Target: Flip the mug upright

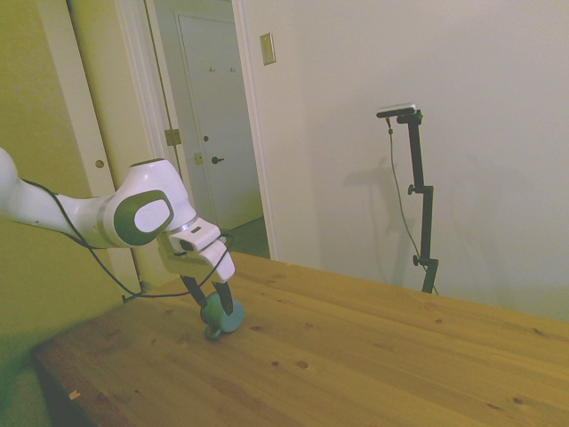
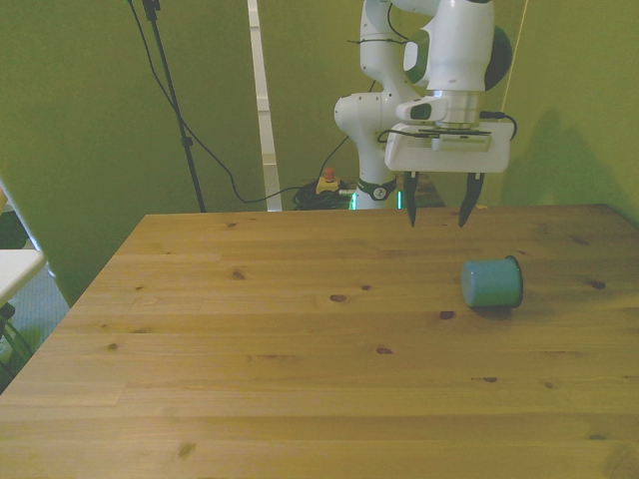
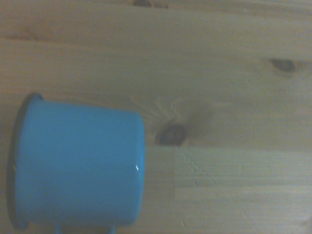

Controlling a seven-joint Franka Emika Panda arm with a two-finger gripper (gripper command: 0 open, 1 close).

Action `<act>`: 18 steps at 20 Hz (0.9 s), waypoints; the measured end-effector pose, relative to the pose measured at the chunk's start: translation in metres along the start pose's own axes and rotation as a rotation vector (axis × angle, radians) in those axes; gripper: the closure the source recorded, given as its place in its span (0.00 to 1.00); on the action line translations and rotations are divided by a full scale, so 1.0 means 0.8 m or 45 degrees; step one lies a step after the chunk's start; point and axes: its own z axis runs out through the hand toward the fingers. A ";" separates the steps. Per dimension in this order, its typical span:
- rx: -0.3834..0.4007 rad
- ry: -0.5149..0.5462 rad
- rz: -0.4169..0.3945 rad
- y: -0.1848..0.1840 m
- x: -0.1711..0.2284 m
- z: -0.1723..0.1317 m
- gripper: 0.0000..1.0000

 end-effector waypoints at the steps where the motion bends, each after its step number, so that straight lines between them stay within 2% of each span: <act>1: -0.004 0.011 -0.003 -0.015 -0.001 0.003 0.00; 4: 0.000 0.023 0.005 -0.062 -0.007 0.014 0.00; 10: -0.001 0.077 -0.059 -0.083 -0.035 0.004 0.00; 18: -0.131 0.232 0.017 -0.108 -0.078 0.009 0.00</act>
